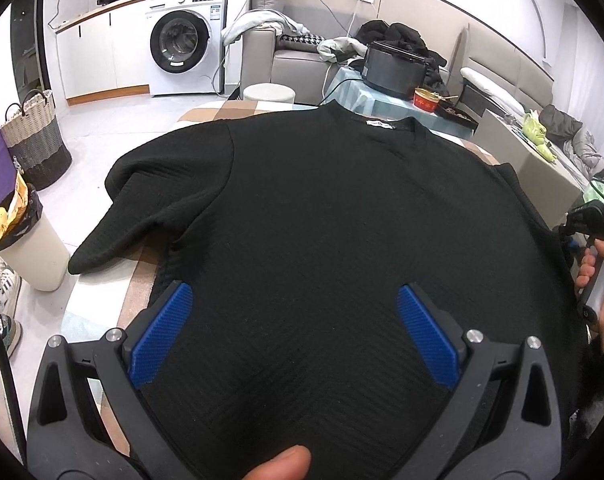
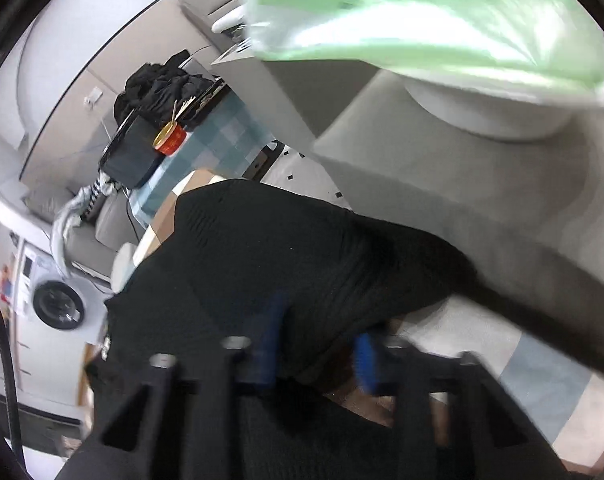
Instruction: Fold small clothes
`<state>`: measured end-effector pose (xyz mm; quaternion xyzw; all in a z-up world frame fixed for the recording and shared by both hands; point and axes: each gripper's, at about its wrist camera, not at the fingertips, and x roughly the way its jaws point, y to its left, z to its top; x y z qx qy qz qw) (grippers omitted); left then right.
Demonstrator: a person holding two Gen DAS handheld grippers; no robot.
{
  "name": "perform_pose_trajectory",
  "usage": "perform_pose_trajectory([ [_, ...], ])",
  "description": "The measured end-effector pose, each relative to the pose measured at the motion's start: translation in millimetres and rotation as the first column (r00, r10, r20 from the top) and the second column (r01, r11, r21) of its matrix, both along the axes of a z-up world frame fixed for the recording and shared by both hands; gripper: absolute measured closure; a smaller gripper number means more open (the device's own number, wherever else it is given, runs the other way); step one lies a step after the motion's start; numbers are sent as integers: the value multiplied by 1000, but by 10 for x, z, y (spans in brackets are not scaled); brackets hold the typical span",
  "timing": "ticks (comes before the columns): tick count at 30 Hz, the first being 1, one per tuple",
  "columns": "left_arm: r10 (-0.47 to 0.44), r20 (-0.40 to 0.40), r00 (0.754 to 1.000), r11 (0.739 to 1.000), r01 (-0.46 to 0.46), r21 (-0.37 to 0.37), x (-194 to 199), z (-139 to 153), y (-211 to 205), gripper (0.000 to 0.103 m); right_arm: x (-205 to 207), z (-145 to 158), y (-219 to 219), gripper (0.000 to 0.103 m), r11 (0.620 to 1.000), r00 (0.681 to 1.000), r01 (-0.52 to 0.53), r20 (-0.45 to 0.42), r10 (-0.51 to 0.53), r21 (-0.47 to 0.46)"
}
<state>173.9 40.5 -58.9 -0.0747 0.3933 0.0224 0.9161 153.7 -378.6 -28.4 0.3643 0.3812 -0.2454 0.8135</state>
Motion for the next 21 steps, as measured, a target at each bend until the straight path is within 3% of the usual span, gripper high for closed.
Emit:
perform_pose_trajectory([
  [1,-1,-4,1000,1000,1,-2,3,-15,7,1,12,27,26,93,1000,1000,-25,2,25,-16],
  [4,-5,-4,1000,1000,5,2,-32,-28,14,1,20,243,237,96,976,989,-130,42,139,-173],
  [6,-6,-4,1000,1000,6,11,-67,-21,13,1,25,463,454,96,924,948,-252,120,296,-287],
  [7,-4,-3,1000,1000,4,16,-86,-18,18,1,20,552,573,96,884,908,-327,147,391,-333],
  [9,5,-2,1000,1000,-5,20,-143,-25,52,1,31,637,991,96,677,734,-584,66,676,-448],
  [11,15,-7,1000,1000,-15,18,-198,-51,92,1,-5,514,1308,92,460,525,-786,-52,850,-414],
  [12,21,-9,1000,1000,-21,16,-216,-55,106,1,-28,424,1385,91,404,465,-836,-89,881,-371],
  [13,29,-11,1000,1000,-29,12,-239,-58,125,1,-32,341,1413,87,398,459,-854,-124,880,-337],
  [14,31,-10,999,999,-31,9,-262,-59,134,1,-48,259,1385,83,429,489,-847,-144,860,-313],
  [16,31,-4,1000,999,-31,6,-318,-52,150,1,-65,180,1276,58,488,539,-824,-134,832,-287],
  [17,31,-2,1000,999,-31,8,-337,-46,149,1,-94,160,1176,49,548,591,-790,-106,800,-274],
  [21,38,0,999,999,-38,10,-416,-34,193,1,-141,141,905,48,680,694,-707,-8,720,-194],
])
